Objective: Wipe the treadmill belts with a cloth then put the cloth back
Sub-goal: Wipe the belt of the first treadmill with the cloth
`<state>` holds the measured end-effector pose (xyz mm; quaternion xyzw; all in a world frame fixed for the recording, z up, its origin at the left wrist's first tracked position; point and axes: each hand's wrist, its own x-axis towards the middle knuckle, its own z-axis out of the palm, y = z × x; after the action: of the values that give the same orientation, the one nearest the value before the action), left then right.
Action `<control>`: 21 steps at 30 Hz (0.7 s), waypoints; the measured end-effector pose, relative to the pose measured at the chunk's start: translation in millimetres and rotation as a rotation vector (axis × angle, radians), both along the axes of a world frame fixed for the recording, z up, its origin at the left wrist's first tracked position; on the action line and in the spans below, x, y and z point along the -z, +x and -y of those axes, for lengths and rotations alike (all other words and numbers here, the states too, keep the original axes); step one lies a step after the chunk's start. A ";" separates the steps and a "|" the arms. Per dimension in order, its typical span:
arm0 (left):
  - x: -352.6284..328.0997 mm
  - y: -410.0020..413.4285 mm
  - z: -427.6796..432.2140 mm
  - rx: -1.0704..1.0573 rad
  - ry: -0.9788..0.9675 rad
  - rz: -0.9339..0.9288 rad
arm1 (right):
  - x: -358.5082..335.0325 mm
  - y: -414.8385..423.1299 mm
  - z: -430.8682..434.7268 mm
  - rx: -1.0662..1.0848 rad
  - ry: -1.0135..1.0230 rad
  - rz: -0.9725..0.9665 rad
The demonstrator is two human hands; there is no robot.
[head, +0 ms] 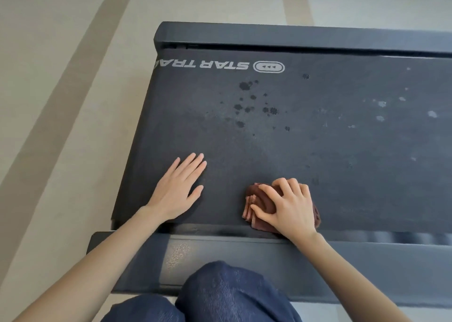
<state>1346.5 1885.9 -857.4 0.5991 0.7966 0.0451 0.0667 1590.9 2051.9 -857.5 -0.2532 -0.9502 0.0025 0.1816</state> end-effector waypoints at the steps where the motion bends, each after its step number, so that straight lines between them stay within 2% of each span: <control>1: 0.4 1.4 -16.1 0.058 -0.016 -0.019 | 1.8 -4.8 -4.1 0.015 0.005 -0.024; 4: 6.1 10.8 -53.7 0.129 -0.040 -0.027 | 8.0 -22.7 -23.6 0.096 0.021 -0.066; 10: 15.8 23.6 -65.2 0.051 0.032 -0.006 | 13.1 -62.5 -76.2 0.141 0.016 -0.063; 15: 13.5 24.3 -66.2 0.034 0.031 0.003 | 4.0 -107.5 -126.2 0.268 -0.084 0.025; 18: 11.9 22.9 -66.6 0.026 0.023 -0.010 | 3.2 -105.1 -120.7 0.305 -0.108 0.000; 21: 9.4 24.0 -65.3 0.032 0.017 -0.005 | 0.8 -65.6 -81.2 0.293 -0.119 -0.052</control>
<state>1370.6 1951.1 -866.8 0.6126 0.7866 0.0494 0.0602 1525.3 2133.2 -858.3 -0.3995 -0.8962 0.0386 0.1891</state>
